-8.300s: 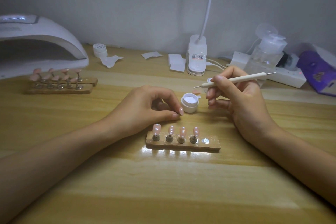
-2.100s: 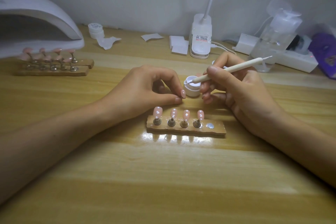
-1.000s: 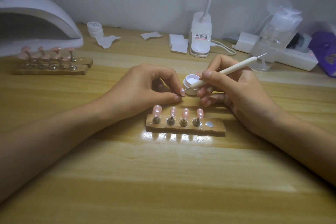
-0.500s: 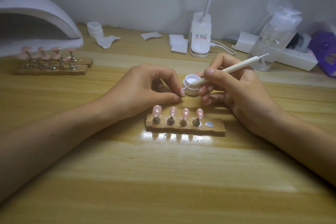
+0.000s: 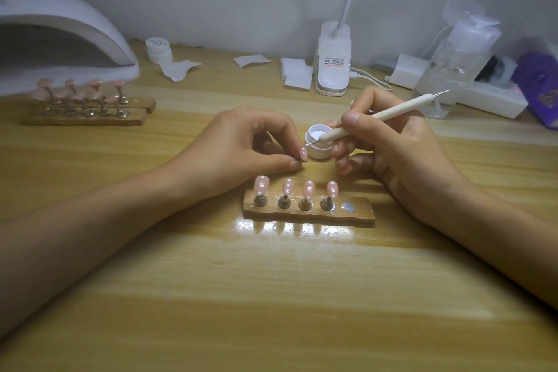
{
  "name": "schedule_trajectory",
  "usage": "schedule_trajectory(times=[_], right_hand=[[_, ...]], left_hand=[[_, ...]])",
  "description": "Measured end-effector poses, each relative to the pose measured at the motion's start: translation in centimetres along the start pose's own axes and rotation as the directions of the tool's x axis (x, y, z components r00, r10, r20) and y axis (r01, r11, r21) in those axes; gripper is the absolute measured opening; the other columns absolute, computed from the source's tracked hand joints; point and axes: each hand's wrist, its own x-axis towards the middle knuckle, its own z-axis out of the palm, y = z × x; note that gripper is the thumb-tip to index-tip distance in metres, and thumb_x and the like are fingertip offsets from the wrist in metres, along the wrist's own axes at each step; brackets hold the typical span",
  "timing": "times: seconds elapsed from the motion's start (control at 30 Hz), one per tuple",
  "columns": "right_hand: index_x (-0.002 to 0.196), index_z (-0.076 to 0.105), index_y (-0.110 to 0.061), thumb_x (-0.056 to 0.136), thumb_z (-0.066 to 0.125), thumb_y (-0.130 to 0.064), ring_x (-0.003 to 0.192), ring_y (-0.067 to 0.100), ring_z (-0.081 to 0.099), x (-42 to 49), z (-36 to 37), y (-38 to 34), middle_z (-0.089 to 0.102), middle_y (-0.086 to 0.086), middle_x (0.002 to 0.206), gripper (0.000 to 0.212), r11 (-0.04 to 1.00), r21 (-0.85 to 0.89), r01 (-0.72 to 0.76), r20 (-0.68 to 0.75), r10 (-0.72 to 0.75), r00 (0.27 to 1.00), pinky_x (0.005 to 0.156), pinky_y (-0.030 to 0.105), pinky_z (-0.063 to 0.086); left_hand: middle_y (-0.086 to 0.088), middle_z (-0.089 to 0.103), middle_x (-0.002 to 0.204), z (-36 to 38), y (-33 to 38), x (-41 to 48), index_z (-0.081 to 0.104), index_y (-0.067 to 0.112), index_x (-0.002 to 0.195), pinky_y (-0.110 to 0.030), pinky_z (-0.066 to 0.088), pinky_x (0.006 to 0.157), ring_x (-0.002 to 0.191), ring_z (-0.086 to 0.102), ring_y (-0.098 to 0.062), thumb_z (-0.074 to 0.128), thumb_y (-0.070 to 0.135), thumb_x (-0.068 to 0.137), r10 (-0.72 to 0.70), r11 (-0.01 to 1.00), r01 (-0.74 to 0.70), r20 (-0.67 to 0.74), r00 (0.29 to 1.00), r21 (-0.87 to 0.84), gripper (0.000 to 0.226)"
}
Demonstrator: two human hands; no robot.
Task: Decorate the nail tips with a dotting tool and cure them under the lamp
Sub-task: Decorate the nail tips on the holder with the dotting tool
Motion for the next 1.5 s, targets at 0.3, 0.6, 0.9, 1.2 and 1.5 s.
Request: schedule_trajectory(times=[0.3,0.6,0.9,1.2,1.5], right_hand=[[0.069,0.054,-0.017,0.087,0.062,-0.016,0.059,0.017,0.062,-0.05,0.04,0.04,0.066,0.014,0.071,0.019,1.000,-0.011,-0.011,0.005,0.011,1.000,0.052,0.026,0.052],[0.064,0.058,-0.022,0.085,0.062,-0.015,0.057,0.017,0.062,-0.04,0.12,0.03,0.066,0.010,0.066,0.023,0.998,-0.063,-0.028,0.026,0.029,0.999,0.051,0.024,0.052],[0.068,0.056,-0.017,0.087,0.062,-0.013,0.056,0.017,0.061,-0.02,0.13,0.13,0.065,0.009,0.064,0.020,0.996,-0.081,-0.031,0.019,0.033,0.999,0.050,0.024,0.051],[0.070,0.055,-0.015,0.093,0.060,-0.006,0.058,0.018,0.061,-0.06,0.14,0.07,0.065,0.011,0.065,0.025,0.996,-0.084,-0.037,0.014,0.039,0.999,0.051,0.024,0.052],[0.065,0.058,-0.021,0.086,0.062,-0.016,0.057,0.018,0.061,0.00,0.18,0.00,0.065,0.011,0.066,0.022,0.998,-0.062,-0.033,0.020,0.034,0.999,0.050,0.024,0.051]], left_hand=[[0.022,0.067,0.069,-0.01,0.13,-0.02,0.074,0.023,0.078,-0.005,0.040,0.064,0.065,0.060,0.005,0.081,0.014,0.077,-0.012,1.000,0.012,-0.001,1.000,-0.002,0.012],[0.024,0.066,0.068,0.00,-0.04,-0.01,0.073,0.026,0.077,-0.003,0.039,0.062,0.065,0.060,0.006,0.081,0.015,0.077,-0.004,1.000,0.004,-0.001,1.000,0.000,0.014],[0.024,0.066,0.068,-0.05,-0.08,0.00,0.073,0.027,0.077,-0.004,0.039,0.063,0.065,0.060,0.007,0.081,0.014,0.077,-0.001,1.000,0.001,0.000,1.000,-0.003,0.015],[0.022,0.067,0.070,-0.09,-0.09,-0.02,0.073,0.027,0.077,-0.003,0.040,0.063,0.066,0.061,0.006,0.081,0.014,0.077,-0.003,1.000,0.004,0.005,1.000,-0.013,0.015],[0.021,0.068,0.071,-0.04,-0.18,0.01,0.072,0.027,0.076,-0.004,0.040,0.064,0.066,0.061,0.006,0.081,0.015,0.077,0.001,1.000,-0.001,0.005,1.000,-0.020,0.015]])
